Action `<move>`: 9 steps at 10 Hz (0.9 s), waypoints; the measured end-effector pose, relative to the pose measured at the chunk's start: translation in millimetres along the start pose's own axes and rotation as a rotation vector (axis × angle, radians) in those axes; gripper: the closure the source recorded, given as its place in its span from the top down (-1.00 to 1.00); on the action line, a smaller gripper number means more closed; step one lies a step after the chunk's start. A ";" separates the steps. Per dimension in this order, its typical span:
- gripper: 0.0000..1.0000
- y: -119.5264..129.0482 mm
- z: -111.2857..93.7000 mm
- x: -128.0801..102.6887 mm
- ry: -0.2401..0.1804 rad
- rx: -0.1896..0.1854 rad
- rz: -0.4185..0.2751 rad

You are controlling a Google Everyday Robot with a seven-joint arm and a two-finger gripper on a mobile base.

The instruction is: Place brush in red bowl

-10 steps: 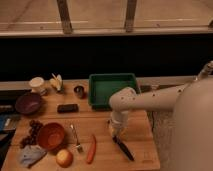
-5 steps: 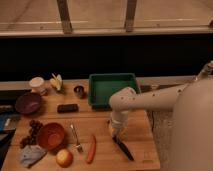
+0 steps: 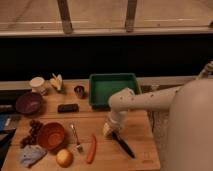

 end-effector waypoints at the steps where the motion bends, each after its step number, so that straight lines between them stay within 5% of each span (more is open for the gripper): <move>1: 0.26 2.3 0.5 -0.1 0.000 -0.001 -0.005; 3: 0.06 0.4 -1.7 -0.6 -0.009 0.015 -0.012; 8: -0.94 -0.7 -6.9 3.8 -0.013 0.035 -0.013; 9: -1.00 -0.4 -6.0 4.0 -0.012 0.034 -0.015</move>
